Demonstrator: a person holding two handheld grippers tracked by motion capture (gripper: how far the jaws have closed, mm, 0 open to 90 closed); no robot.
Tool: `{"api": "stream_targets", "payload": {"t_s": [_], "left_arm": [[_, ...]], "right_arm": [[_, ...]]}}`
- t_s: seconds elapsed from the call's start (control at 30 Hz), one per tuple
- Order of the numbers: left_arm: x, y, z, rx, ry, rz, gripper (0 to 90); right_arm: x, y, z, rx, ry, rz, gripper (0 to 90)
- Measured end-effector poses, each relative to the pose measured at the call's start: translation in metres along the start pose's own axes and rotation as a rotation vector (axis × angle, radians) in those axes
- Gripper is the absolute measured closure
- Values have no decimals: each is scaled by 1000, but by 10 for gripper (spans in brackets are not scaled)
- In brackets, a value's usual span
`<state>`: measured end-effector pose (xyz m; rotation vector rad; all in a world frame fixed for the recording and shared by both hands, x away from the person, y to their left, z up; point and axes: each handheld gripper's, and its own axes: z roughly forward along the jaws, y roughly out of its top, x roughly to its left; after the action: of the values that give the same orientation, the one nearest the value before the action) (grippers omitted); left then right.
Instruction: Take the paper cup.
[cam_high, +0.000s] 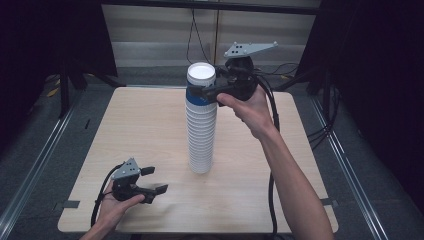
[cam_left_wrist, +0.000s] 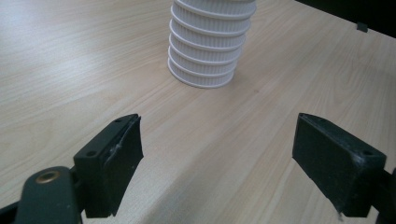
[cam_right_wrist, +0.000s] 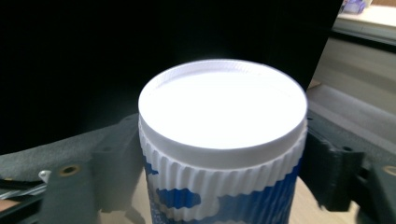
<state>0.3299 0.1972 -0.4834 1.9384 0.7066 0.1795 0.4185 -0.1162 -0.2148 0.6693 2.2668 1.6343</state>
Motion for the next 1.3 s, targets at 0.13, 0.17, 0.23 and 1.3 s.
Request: {"api": "stream_targets", "payload": {"t_s": [0.13, 0.17, 0.23, 1.3], "left_arm": [[0, 0, 1, 4, -1, -3, 160], [0, 0, 1, 4, -2, -2, 161], [0, 0, 1, 4, -2, -2, 160], [0, 0, 2, 14, -6, 3, 164]], "right_arm": [[-1, 0, 1, 12, 1, 3, 240], [-1, 0, 2, 27, -2, 2, 229], [-1, -1, 2, 32, -3, 1, 225], [4, 17, -13, -114, -29, -6, 265]]}}
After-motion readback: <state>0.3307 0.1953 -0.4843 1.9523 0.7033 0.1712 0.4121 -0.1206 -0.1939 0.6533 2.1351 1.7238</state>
